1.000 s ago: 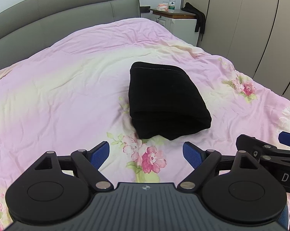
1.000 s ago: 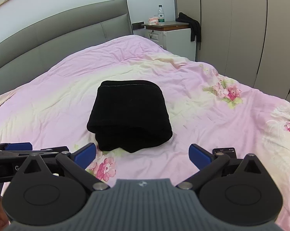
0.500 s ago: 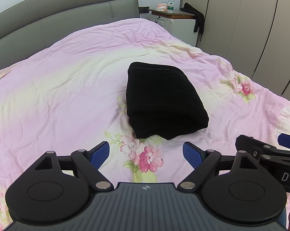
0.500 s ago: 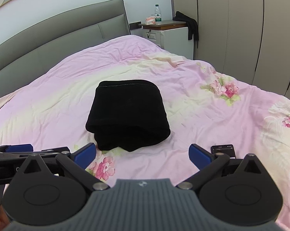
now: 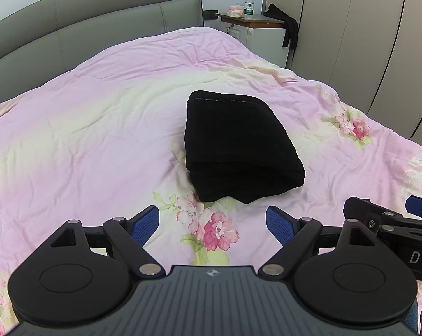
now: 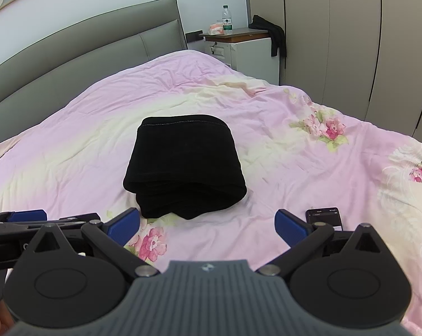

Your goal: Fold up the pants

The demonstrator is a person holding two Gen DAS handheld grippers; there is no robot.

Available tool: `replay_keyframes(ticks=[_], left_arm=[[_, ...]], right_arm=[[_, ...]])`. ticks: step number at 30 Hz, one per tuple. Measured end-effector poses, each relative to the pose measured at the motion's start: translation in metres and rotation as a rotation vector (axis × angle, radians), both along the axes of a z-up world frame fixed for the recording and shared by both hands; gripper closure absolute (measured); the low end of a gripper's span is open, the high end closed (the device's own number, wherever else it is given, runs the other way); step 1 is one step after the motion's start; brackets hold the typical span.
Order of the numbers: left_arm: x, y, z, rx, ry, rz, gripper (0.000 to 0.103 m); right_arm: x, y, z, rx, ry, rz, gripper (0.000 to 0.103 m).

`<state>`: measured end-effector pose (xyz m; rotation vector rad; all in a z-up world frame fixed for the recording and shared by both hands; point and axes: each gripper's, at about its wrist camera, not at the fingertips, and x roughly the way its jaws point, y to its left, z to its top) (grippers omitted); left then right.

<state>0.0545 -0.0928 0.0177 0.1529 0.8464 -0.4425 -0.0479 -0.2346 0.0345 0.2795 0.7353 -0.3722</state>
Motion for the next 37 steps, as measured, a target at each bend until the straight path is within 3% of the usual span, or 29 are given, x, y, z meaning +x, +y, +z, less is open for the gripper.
replay_keyframes(ticks=[37], left_arm=[[0.0015, 0.0074, 0.0036, -0.002, -0.025, 0.006, 0.002]], right_arm=[[0.0013, -0.0001, 0.0004, 0.004, 0.006, -0.002, 0.005]])
